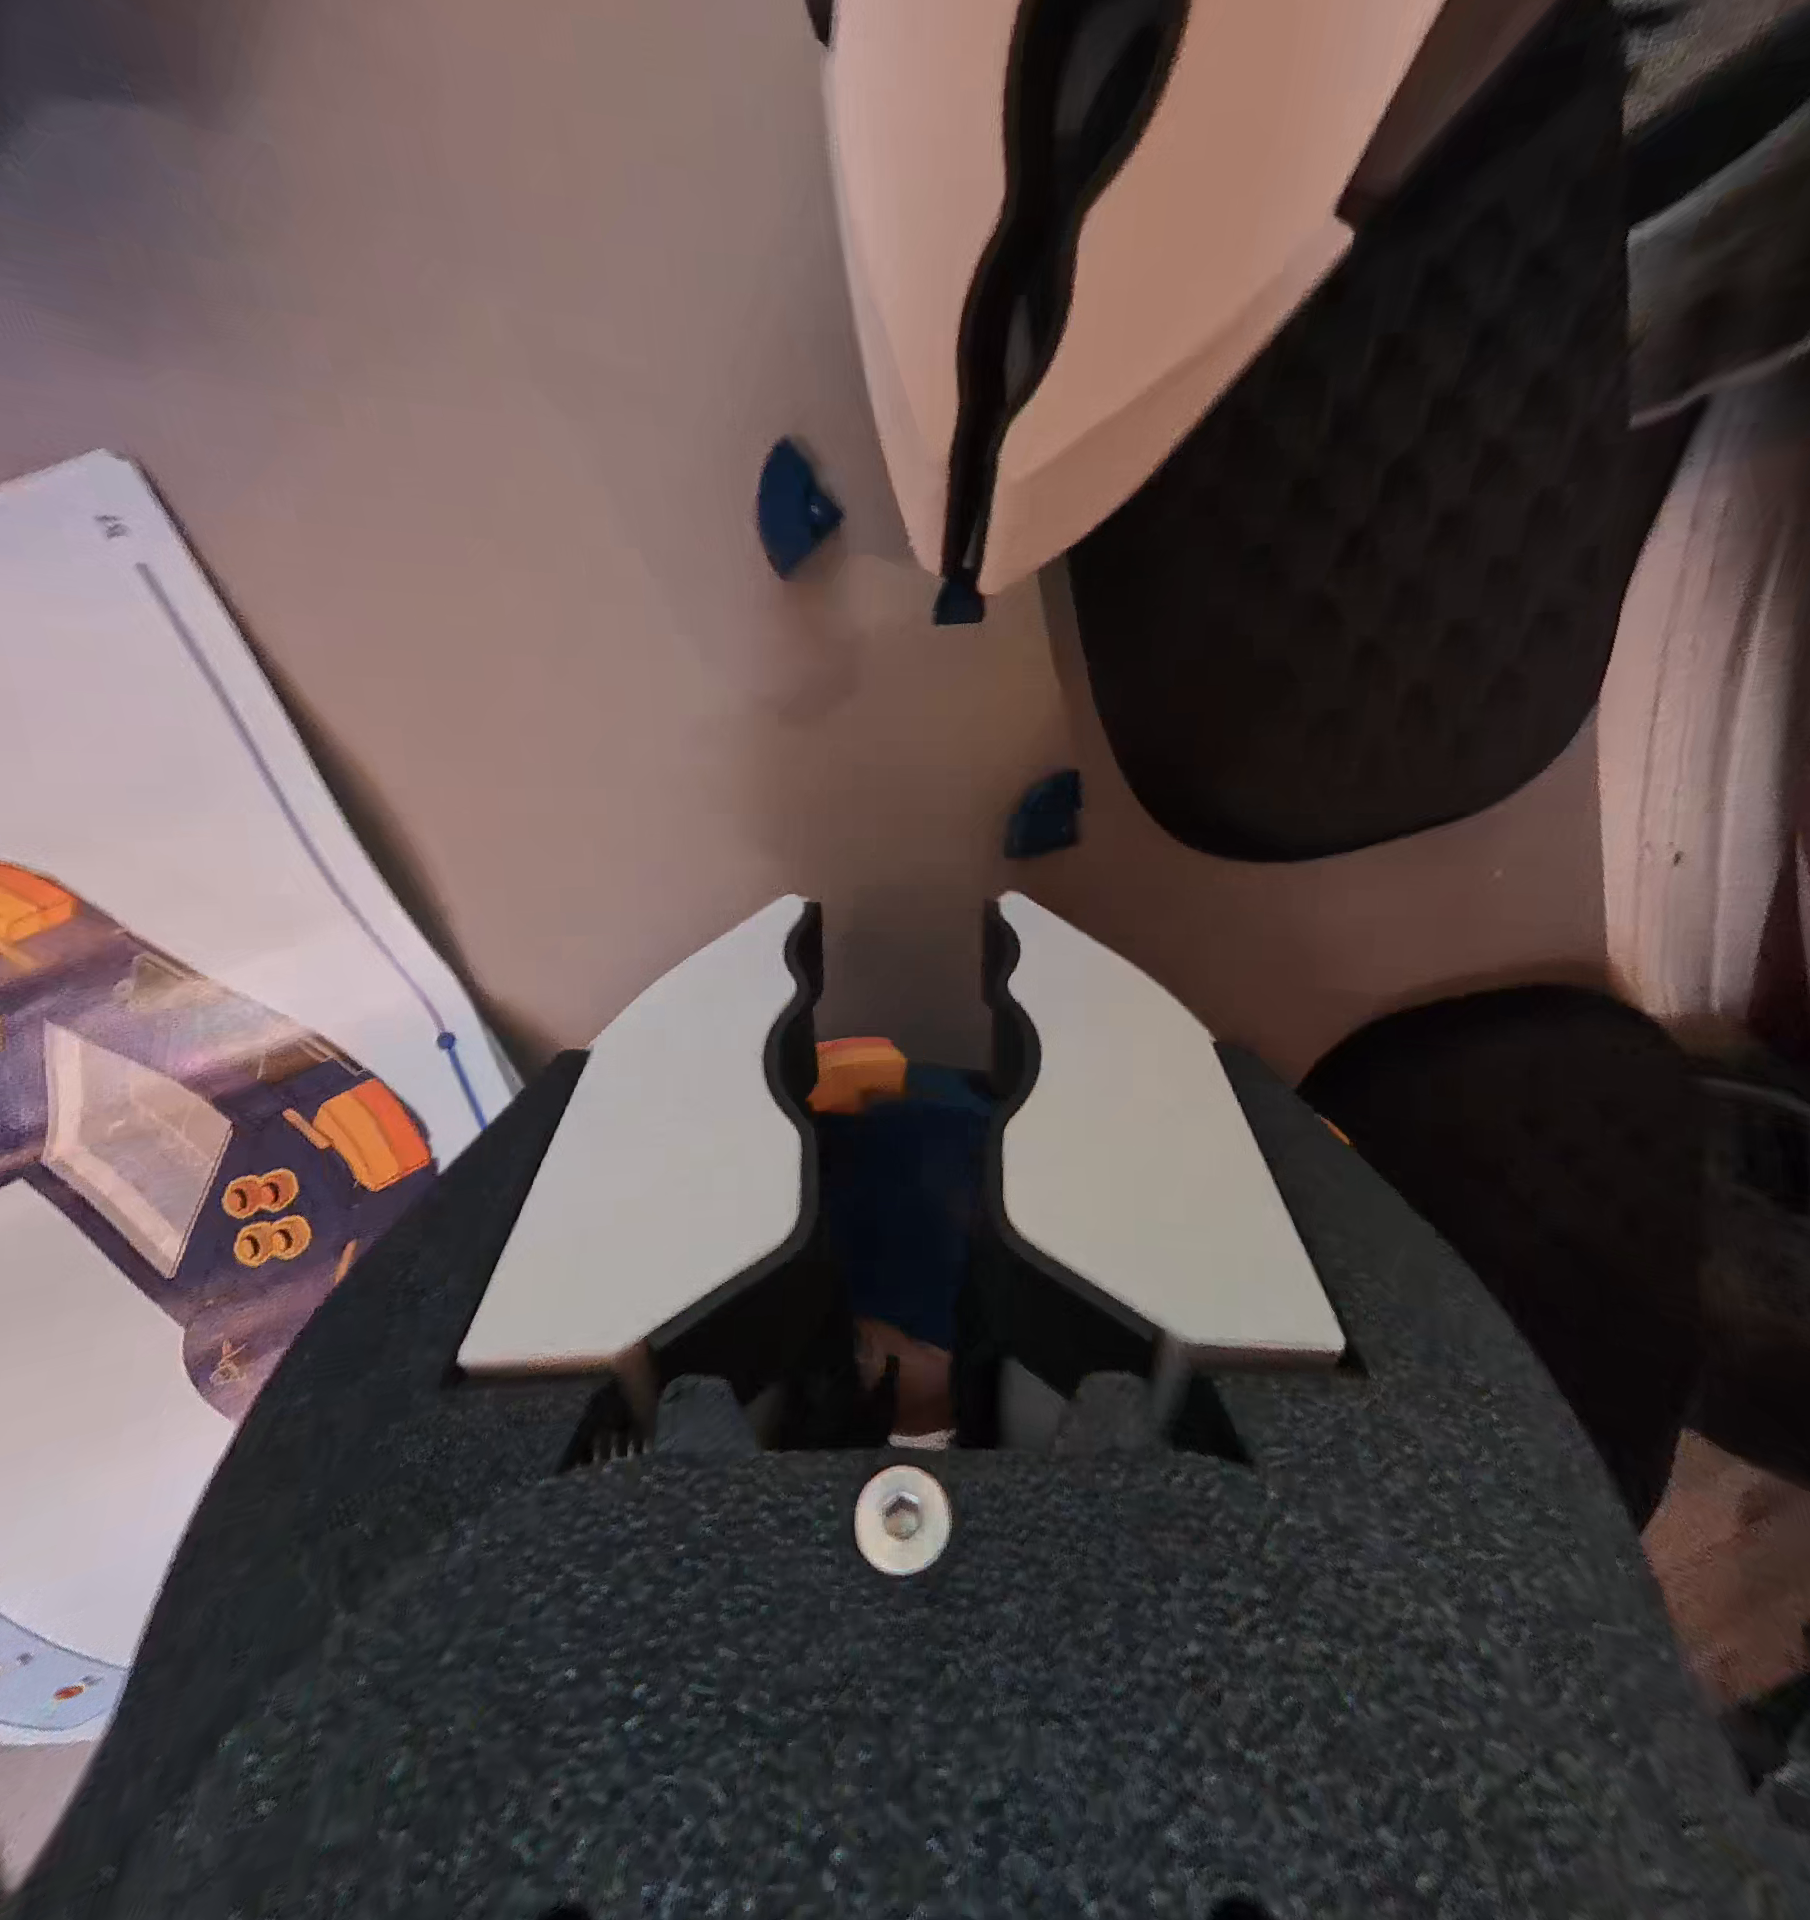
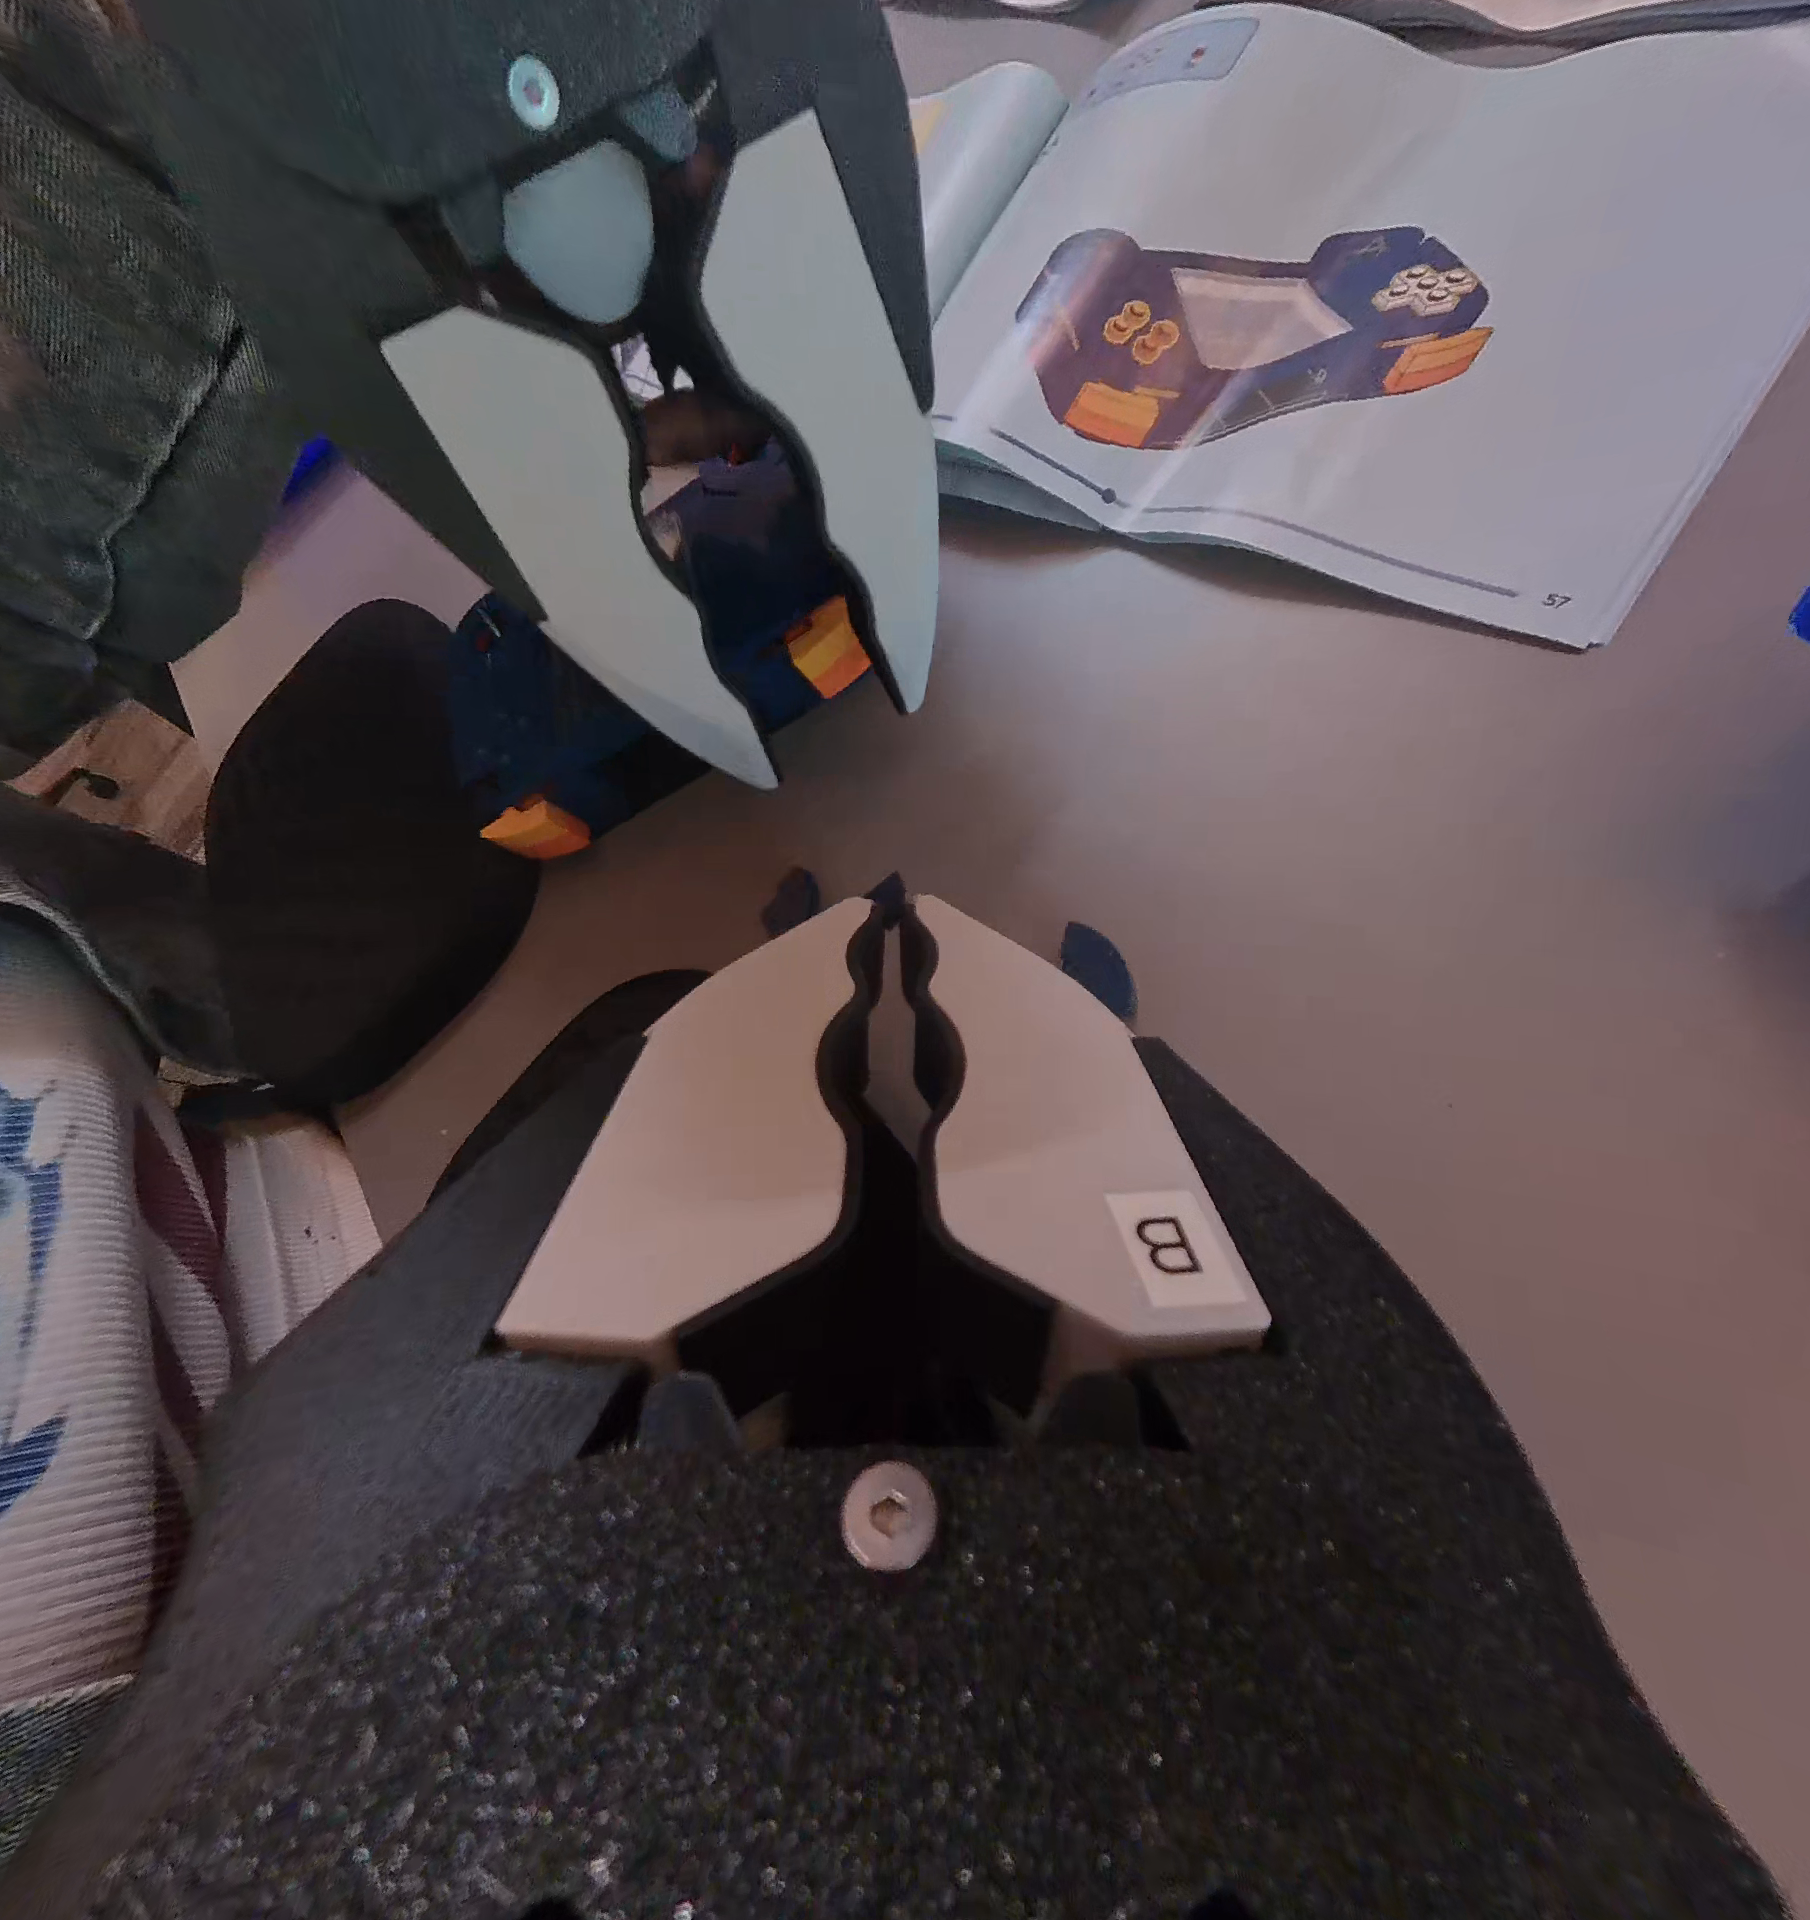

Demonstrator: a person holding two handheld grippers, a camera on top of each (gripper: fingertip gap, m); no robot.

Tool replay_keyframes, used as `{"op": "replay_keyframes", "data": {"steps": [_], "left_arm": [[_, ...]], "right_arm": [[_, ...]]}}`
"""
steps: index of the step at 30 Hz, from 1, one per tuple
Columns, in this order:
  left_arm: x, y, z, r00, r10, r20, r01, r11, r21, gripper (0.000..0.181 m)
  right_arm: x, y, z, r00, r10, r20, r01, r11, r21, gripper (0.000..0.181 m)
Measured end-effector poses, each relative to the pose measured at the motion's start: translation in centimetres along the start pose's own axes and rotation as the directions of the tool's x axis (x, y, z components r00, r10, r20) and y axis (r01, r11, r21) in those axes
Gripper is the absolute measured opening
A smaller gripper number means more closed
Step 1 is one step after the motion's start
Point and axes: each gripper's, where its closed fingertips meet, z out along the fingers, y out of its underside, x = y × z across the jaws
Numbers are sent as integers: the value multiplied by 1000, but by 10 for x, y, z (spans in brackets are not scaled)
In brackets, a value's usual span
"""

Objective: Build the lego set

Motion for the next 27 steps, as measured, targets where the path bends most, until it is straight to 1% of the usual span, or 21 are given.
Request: {"op": "replay_keyframes", "data": {"steps": [1,3,4,6,7,8,10,11,12,13,15,16,17,19,20,21,23,25,27], "left_arm": [[2,1,2,999,29,17,-28,999,-17,30],[3,0,-1,990,90,113,-87,996,-30,28],[5,0,-4,979,117,166,-114,993,-25,27],[17,-2,-7,956,207,210,-213,977,9,28],[20,-4,-6,938,256,235,-268,963,20,29],[23,-3,-4,914,319,249,-331,944,6,30],[22,-4,2,839,469,275,-476,878,-47,37],[20,-5,5,808,518,281,-520,851,-77,39],[17,-5,8,804,532,266,-526,844,-101,40],[18,-6,11,831,505,232,-496,863,-98,41],[29,-7,20,916,388,101,-384,922,-57,43],[31,-9,22,942,328,73,-326,945,-37,39],[29,-8,24,953,296,68,-294,955,-32,34],[22,-3,30,951,293,101,-288,956,-56,19],[23,-6,31,951,290,112,-288,957,-28,16],[25,-5,32,959,264,97,-263,964,-29,16],[26,-6,29,976,188,108,-188,982,-14,16],[28,-13,22,985,94,141,-103,993,55,16],[33,-25,8,986,-35,164,9,988,157,16]], "right_arm": [[-1,0,0,1000,1,2,-1,1000,0,2],[-4,3,2,1000,0,6,0,1000,-13,2],[-5,4,2,1000,-3,8,3,1000,-19,2],[-6,5,3,1000,-1,16,1,1000,-21,2],[-6,6,3,1000,3,18,-2,1000,-22,2],[-6,7,3,1000,4,20,-3,1000,-26,2],[-4,10,2,1000,7,20,-6,999,-35,2],[-3,12,0,1000,12,18,-12,999,-38,2],[-1,14,-4,1000,21,12,-21,999,-35,2],[2,15,-9,1000,32,-2,-32,999,-25,2],[9,17,-22,998,44,-41,-45,999,-7,2],[12,18,-28,997,47,-63,-47,999,1,2],[15,19,-35,996,51,-79,-50,999,9,2],[18,21,-44,993,56,-100,-54,998,18,2],[19,21,-48,993,51,-108,-49,999,21,2],[20,21,-52,992,45,-114,-43,999,22,2],[21,22,-58,992,34,-121,-31,999,28,2],[21,23,-63,992,24,-122,-20,999,36,2],[20,25,-68,993,14,-119,-10,999,40,2]]}}
